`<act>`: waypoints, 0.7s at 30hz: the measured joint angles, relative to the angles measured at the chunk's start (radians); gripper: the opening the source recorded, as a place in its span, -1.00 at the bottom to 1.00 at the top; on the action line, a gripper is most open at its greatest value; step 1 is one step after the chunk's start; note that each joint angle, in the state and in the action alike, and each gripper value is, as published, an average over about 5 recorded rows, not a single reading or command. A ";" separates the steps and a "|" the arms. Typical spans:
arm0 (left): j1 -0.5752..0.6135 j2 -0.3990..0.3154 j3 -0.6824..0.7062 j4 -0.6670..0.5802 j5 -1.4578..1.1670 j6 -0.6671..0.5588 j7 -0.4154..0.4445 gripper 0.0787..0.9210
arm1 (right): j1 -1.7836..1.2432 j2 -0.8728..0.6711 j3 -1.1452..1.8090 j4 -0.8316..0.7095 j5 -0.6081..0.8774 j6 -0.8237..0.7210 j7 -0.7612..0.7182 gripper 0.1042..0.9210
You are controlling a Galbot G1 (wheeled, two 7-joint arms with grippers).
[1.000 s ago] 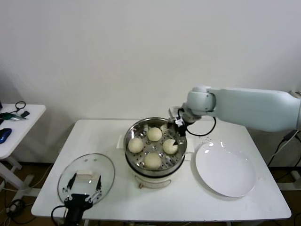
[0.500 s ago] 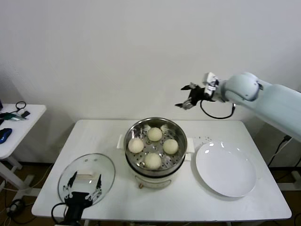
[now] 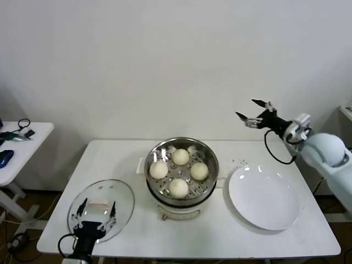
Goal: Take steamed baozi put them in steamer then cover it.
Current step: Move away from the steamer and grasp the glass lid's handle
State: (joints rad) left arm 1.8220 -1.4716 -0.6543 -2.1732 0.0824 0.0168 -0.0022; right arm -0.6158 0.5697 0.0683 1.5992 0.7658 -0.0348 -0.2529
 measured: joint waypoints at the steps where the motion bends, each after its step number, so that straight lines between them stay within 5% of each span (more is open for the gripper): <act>1: 0.000 0.004 -0.003 0.004 0.004 -0.005 -0.006 0.77 | -0.067 0.020 0.062 0.004 -0.006 0.026 0.004 0.76; 11: 0.019 0.070 -0.037 0.075 0.283 -0.099 -0.202 0.77 | -0.665 0.234 0.427 0.009 -0.080 0.214 0.056 0.76; 21: -0.003 0.134 -0.024 0.269 0.824 -0.071 -0.462 0.77 | -0.907 0.388 0.506 -0.013 -0.141 0.320 0.083 0.76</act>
State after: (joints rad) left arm 1.8191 -1.3376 -0.6780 -1.9046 0.9067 -0.0546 -0.4639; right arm -1.5229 0.9573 0.5746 1.5865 0.6245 0.2851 -0.1699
